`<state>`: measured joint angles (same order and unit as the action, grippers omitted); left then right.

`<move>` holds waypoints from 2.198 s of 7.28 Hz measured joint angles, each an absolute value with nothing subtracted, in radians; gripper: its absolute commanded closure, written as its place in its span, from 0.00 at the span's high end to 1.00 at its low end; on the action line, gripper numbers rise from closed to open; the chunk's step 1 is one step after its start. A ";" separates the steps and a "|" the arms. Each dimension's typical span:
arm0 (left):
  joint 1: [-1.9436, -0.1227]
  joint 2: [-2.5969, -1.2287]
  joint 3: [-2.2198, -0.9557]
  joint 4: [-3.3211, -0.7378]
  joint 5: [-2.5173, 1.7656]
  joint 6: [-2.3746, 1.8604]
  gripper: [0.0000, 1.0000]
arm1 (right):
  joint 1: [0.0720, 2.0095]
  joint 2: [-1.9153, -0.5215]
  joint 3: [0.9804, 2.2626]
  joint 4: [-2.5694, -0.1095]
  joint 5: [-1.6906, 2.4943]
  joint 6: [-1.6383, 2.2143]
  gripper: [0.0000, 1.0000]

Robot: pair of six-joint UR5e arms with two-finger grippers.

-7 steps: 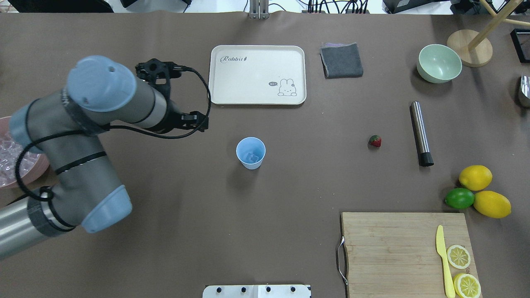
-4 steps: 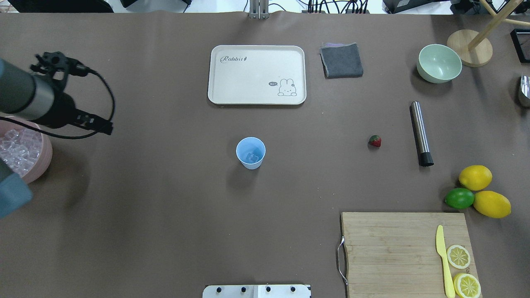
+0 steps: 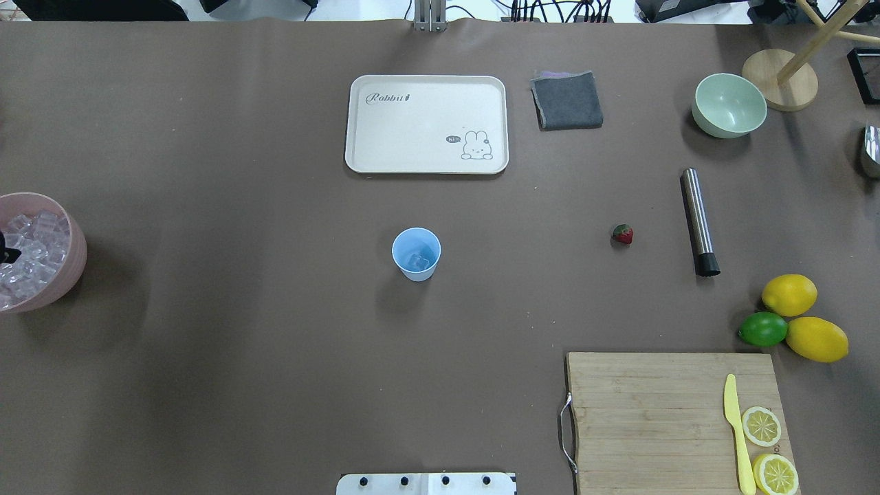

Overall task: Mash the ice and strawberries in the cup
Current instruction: 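Move the left gripper back over the pink ice bowl, then lower the left gripper into the ice and grasp another cube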

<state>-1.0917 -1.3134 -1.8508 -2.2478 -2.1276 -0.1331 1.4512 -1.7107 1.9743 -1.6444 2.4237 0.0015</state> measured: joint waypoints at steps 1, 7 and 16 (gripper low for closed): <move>-1.099 -1.285 -1.791 -2.345 -2.129 -0.119 0.84 | 1.451 -1.712 1.974 -1.644 2.424 0.002 1.00; -1.094 -1.310 -1.674 -2.419 -2.125 -0.066 0.70 | 1.453 -1.723 1.974 -1.645 2.425 0.002 1.00; -1.088 -1.298 -1.653 -2.445 -2.138 -0.061 0.67 | 1.453 -1.736 1.976 -1.646 2.444 0.002 1.00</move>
